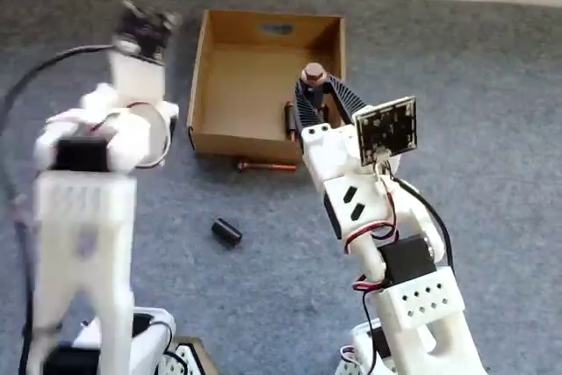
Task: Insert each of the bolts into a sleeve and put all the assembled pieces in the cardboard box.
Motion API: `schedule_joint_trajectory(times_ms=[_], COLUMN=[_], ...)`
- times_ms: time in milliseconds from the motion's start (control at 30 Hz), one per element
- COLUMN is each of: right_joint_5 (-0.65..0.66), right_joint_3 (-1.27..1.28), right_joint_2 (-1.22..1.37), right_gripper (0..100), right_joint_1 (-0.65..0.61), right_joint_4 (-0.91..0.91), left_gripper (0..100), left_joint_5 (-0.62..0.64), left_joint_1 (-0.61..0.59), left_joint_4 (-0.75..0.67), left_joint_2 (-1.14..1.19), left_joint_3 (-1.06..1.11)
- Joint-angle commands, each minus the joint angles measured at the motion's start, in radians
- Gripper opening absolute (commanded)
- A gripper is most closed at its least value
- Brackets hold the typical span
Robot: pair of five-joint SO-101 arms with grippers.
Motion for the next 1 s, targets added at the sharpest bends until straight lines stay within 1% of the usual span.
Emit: schedule_joint_trajectory(times_ms=[0, 167, 300, 433, 600, 633, 700, 800, 900, 967], right_joint_5=[-0.003, -0.008, -0.009, -0.009, -0.011, -0.023, -0.1, -0.192, -0.19, -0.19], right_joint_3=[-0.022, -0.096, -0.223, -0.309, -0.409, -0.429, -0.466, -0.547, -0.679, -0.782], right_joint_2=[-0.015, 0.013, 0.111, 0.231, 0.366, 0.383, 0.424, 0.492, 0.593, 0.679], right_gripper=[0.6, 0.6, 0.6, 0.6, 0.6, 0.6, 0.6, 0.6, 0.6, 0.6], right_joint_1=[0.024, 0.105, 0.154, 0.159, 0.159, 0.157, 0.154, 0.154, 0.154, 0.154], right_joint_4=[0.005, 0.125, 0.243, 0.308, 0.378, 0.398, 0.423, 0.424, 0.433, 0.47], left_gripper=[2, 2, 2, 2, 2, 2, 2, 2, 2, 2], left_joint_5=[-0.02, -0.02, -0.02, -0.02, -0.02, -0.02, -0.018, -0.018, -0.018, -0.018], left_joint_1=[-0.024, -0.021, -0.021, -0.021, -0.022, -0.022, -0.022, -0.021, -0.021, -0.021], left_joint_4=[-0.187, -0.408, -0.474, -0.508, -0.641, -0.674, -0.723, -0.764, -0.813, -0.844], left_joint_2=[0.038, 0.058, 0.058, 0.064, 0.064, 0.064, 0.064, 0.064, 0.065, 0.065], left_joint_3=[0.211, 0.378, 0.444, 0.506, 0.619, 0.641, 0.674, 0.707, 0.743, 0.763])
